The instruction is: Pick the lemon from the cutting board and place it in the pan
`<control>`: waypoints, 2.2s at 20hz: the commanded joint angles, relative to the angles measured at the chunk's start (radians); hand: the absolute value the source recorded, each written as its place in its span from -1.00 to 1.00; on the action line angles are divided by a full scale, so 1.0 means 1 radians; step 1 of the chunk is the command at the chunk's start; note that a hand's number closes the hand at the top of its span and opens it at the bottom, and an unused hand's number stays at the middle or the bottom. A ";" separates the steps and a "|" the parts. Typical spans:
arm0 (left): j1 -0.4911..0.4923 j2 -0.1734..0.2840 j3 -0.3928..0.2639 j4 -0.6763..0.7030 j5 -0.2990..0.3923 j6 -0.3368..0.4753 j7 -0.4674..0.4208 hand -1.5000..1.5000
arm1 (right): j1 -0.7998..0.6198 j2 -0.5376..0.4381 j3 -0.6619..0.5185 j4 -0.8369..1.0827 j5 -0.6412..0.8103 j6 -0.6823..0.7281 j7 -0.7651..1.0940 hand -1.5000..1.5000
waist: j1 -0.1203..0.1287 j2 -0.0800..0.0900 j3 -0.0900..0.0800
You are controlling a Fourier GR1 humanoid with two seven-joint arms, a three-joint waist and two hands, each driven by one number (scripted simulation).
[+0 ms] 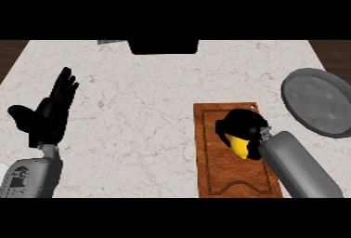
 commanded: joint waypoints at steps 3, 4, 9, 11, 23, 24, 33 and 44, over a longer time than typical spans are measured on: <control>0.040 0.016 0.039 0.004 0.008 0.012 -0.013 0.00 | 0.200 0.137 -0.209 -0.057 -0.066 -0.028 0.399 1.00 | -0.076 -0.011 -0.001; 0.062 0.014 0.032 -0.008 0.012 0.001 -0.009 0.00 | 0.225 0.166 -0.223 -0.107 -0.070 -0.035 0.456 1.00 | -0.067 -0.014 -0.001; 0.057 0.023 0.024 -0.025 -0.001 0.002 0.007 0.00 | 0.293 0.224 -0.252 -0.446 -0.022 -0.209 0.611 1.00 | -0.062 -0.015 0.000; 0.055 -0.026 -0.006 -0.052 -0.011 0.033 0.011 0.00 | 0.313 0.238 -0.248 -0.548 0.013 -0.261 0.658 1.00 | -0.038 -0.007 0.001; -0.055 0.034 0.028 0.002 0.025 -0.036 0.037 0.00 | 0.389 0.306 -0.430 -1.041 -0.179 -0.177 0.819 1.00 | 0.008 0.013 0.002; -0.017 -0.007 0.002 0.005 0.003 -0.012 0.003 0.00 | 0.401 0.274 -0.529 -0.979 -0.233 -0.219 0.743 1.00 | 0.011 0.015 0.002; 0.028 -0.008 -0.001 -0.029 -0.005 -0.019 -0.026 0.00 | 0.175 0.031 -0.938 -0.643 -0.486 -0.215 0.637 1.00 | 0.024 0.017 0.002; -0.069 0.004 0.000 -0.014 0.010 -0.037 0.046 0.00 | -0.005 -0.211 -1.012 0.137 -0.299 -0.628 0.272 1.00 | 0.069 0.034 0.006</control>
